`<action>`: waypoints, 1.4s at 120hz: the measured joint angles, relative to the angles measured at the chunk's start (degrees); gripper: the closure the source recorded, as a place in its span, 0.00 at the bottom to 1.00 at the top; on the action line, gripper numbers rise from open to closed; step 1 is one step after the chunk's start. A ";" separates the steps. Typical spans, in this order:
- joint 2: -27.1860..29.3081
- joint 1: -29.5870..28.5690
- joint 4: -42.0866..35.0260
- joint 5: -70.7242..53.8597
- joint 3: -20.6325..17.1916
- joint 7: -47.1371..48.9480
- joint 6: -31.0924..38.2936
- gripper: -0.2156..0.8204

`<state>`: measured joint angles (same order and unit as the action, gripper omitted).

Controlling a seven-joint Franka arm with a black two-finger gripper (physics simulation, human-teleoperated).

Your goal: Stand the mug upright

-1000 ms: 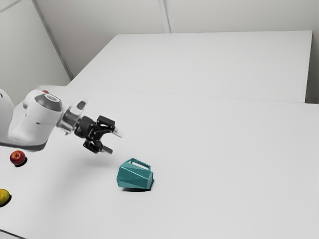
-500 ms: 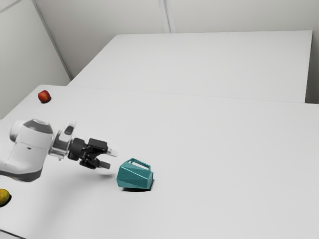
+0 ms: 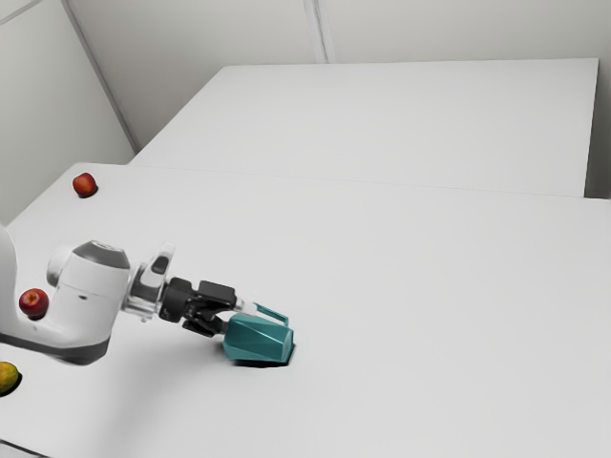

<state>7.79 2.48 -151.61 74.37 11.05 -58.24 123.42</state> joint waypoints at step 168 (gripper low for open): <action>-18.47 -0.04 46.99 -48.63 -3.11 11.38 -4.38 0.95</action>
<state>-10.68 2.44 -104.62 25.74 7.94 -46.86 119.04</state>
